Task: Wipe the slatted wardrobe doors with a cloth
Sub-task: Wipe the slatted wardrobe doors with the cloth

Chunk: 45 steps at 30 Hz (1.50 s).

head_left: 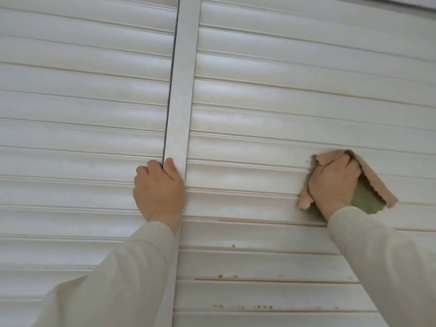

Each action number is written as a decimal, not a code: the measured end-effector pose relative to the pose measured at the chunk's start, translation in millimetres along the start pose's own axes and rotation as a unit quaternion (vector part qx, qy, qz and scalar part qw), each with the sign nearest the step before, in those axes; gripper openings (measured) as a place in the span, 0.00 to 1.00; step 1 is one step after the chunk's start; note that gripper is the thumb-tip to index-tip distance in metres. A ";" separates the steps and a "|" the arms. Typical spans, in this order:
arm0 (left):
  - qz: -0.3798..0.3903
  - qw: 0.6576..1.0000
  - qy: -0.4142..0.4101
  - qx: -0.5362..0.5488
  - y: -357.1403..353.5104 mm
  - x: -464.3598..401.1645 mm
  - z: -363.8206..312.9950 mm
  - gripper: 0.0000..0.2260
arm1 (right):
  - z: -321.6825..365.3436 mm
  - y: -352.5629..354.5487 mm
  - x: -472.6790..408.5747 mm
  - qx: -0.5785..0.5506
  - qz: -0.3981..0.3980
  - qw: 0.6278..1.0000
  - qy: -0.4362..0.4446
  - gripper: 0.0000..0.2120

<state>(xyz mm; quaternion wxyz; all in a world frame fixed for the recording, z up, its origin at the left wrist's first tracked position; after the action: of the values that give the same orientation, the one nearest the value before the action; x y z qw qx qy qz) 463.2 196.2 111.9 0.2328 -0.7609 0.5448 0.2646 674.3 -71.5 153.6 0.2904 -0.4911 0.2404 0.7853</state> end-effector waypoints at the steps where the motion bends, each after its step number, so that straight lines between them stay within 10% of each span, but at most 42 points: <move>1: 0.000 1.000 0.000 -0.003 -1.1 -0.4 0.4 0.28 | 12.0 -2.0 5.0 -0.006 0.002 1.000 0.006 0.26; 8: 0.004 1.000 -0.012 -0.027 -2.4 -2.0 0.2 0.27 | 102.2 -9.9 95.8 -0.092 0.204 0.910 0.349 0.31; 14: 0.004 1.000 -0.008 -0.016 -4.9 -0.6 1.8 0.23 | 45.4 12.2 32.7 -0.117 0.084 0.956 0.255 0.28; 18: -0.010 1.000 -0.014 -0.010 -6.4 0.9 -0.6 0.24 | 35.0 -4.5 22.9 -0.025 0.138 0.977 0.159 0.37; 26: 0.026 0.999 0.013 -0.017 0.2 1.2 -2.0 0.25 | 148.5 0.7 85.1 -0.107 0.280 0.833 0.466 0.30; 45: 0.050 0.998 0.046 -0.016 3.0 1.0 -2.6 0.21 | 123.9 -17.4 131.5 -0.062 0.360 0.823 0.436 0.32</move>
<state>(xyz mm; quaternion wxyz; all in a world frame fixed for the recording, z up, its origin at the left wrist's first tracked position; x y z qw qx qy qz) 461.0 192.9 113.0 0.1819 -0.7476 0.5880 0.2498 562.1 52.0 82.0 -0.1790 -0.6776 0.4526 0.5514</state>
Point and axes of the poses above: each hand's wrist, its own x-axis away from the middle knuckle, its own y-axis out of the back of the hand, z = x × y, the point moved 1 cm from there along -x, towards the middle knuckle, and after that the axes turned 9 degrees about y, right-handed, at the moved point
